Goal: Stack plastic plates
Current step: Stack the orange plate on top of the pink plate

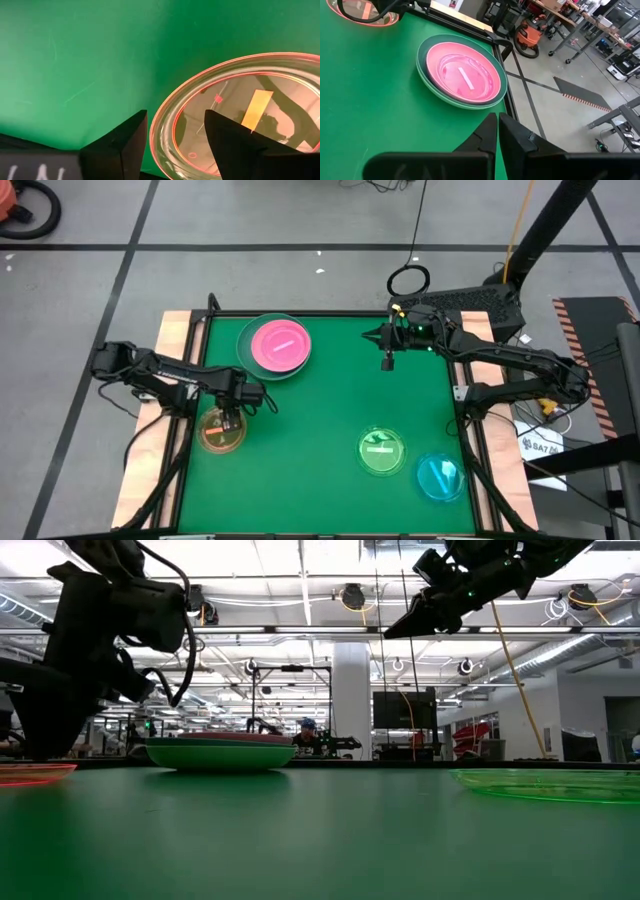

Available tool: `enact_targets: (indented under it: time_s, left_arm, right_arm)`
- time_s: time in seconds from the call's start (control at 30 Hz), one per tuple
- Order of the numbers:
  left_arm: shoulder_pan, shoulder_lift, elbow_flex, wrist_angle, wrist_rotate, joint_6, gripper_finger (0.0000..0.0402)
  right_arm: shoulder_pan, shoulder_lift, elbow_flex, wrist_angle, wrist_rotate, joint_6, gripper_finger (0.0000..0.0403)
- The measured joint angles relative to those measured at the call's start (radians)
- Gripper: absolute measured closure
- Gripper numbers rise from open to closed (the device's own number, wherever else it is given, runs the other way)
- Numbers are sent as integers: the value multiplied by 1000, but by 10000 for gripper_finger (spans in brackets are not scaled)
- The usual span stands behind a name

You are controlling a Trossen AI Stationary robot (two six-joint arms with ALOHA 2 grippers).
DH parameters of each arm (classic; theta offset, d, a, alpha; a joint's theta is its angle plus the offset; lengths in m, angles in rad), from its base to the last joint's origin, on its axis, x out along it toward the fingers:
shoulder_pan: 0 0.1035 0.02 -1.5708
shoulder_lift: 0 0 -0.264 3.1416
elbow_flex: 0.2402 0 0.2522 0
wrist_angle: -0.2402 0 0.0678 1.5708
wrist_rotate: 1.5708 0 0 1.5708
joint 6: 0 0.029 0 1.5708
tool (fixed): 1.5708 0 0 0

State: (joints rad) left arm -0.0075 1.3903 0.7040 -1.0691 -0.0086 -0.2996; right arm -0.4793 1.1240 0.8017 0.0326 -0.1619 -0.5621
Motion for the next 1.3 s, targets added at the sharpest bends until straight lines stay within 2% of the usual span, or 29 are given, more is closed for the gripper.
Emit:
enact_targets:
  time_s: [0.6, 1.3]
  left_arm:
    - [0, 0, 0, 92, 11, -13, 197]
    - [-28, 0, 0, 94, 64, 10, 197]
  right_arm:
    - [0, 0, 0, -1, 0, 0, 392]
    - [-6, 0, 0, -16, 0, 0, 392]
